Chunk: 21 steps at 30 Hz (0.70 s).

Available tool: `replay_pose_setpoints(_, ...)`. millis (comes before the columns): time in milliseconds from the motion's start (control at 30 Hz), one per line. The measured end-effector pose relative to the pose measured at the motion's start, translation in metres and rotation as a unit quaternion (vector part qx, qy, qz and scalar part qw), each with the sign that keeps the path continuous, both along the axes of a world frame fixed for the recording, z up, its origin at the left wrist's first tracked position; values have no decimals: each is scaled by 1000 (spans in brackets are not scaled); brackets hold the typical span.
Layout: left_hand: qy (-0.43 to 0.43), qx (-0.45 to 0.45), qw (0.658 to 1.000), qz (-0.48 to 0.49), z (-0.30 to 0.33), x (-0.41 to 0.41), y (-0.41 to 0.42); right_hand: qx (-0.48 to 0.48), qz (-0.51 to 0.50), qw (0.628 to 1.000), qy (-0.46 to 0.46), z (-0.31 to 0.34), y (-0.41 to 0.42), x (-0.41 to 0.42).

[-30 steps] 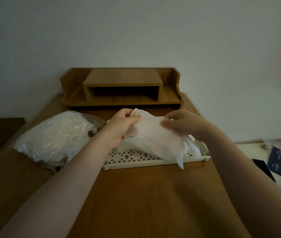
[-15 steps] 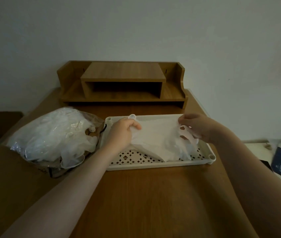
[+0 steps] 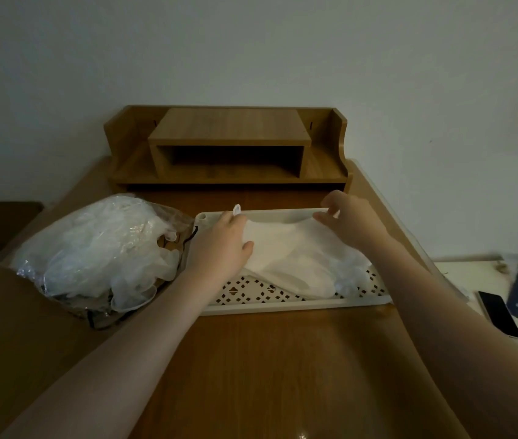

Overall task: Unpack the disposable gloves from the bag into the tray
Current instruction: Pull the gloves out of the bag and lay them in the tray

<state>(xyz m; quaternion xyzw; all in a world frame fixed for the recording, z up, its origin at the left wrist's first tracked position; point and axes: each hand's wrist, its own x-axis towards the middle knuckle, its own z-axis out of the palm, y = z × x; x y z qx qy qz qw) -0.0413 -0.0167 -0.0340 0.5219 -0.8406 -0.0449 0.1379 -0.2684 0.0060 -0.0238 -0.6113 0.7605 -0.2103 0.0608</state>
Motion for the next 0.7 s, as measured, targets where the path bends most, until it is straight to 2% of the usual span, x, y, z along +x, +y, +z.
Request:
replay_pose_setpoints(100, -42, -20, 999, 2, 4, 1, 7, -14, 64, 996, 64, 0, 16, 6)
replay_pose_setpoints(167, -69, -55, 996, 9, 7, 1, 13, 9, 123, 987, 102, 3, 30, 10)
replay_pose_setpoints(267, -57, -112, 992, -27, 12, -6, 21, 49, 163, 978, 124, 5, 47, 13)
replay_pose_setpoints(367, -19, -54, 990, -129, 8, -23, 23, 64, 159, 978, 123, 3, 54, 12)
replay_pose_setpoints(433, -46, 19, 986, -157, 1, -31, 18, 64, 149, 978, 128, 0, 54, 13)
replay_pose_setpoints(567, -117, 103, 982, -110, -17, -27, 5, 49, 122, 984, 117, -11, 51, 16)
replay_pose_setpoints(700, -120, 81, 986, -86, -23, -24, 3, -56, 122, 966, 220, -14, 52, 10)
